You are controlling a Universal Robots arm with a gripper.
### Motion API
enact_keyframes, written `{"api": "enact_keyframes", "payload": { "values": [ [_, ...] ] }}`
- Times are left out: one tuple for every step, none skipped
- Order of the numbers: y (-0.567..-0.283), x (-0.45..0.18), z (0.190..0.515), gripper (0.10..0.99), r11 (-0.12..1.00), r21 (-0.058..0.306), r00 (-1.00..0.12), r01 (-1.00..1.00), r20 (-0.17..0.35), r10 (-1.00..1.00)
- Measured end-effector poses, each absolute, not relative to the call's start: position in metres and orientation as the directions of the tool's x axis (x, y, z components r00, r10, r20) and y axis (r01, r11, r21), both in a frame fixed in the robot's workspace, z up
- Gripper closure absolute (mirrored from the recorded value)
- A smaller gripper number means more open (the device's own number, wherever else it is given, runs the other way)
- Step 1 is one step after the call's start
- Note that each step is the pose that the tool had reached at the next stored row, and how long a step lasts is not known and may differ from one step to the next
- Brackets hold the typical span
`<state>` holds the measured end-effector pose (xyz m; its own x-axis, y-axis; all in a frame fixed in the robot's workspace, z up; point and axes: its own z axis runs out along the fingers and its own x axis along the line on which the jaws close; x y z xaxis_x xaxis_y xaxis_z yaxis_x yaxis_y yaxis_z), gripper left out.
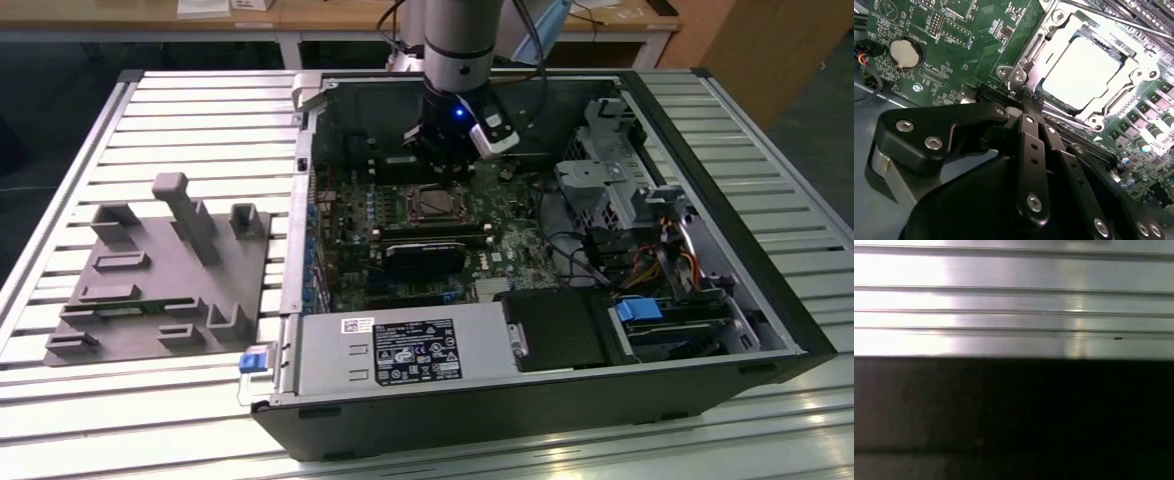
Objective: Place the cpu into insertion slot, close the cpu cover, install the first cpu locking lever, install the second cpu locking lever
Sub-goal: 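Install the first cpu locking lever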
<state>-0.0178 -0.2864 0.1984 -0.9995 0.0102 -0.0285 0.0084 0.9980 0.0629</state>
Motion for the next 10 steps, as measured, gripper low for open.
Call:
{"api": "enact_keyframes", "payload": {
  "values": [
    [-0.2864,-0.0177,0.1993,0.98,0.998,0.063,-1.0,0.008,-0.029,0.01],
    [-0.2864,-0.0177,0.2006,0.98,0.998,0.063,-1.0,0.008,-0.029,0.01],
    [-0.2863,-0.0177,0.2015,0.98,0.998,0.063,-1.0,0.008,-0.029,0.01],
    [-0.2863,-0.0177,0.2017,0.98,0.998,0.063,-1.0,0.008,-0.029,0.01],
    [-0.2863,-0.0177,0.2017,0.98,0.998,0.063,-1.0,0.008,-0.029,0.01],
    [-0.2863,-0.0177,0.2016,0.98,0.998,0.062,-1.0,0.008,-0.029,0.01],
    [-0.2863,-0.0177,0.2013,0.98,0.998,0.059,-1.0,0.008,-0.029,0.01],
    [-0.2863,-0.0178,0.201,0.98,0.998,0.055,-1.0,0.008,-0.029,0.01],
    [-0.2863,-0.0178,0.2004,0.98,0.999,0.051,-1.0,0.008,-0.029,0.01],
    [-0.2864,-0.0178,0.1999,0.98,0.999,0.047,-1.0,0.008,-0.029,0.01]
  ]
}}
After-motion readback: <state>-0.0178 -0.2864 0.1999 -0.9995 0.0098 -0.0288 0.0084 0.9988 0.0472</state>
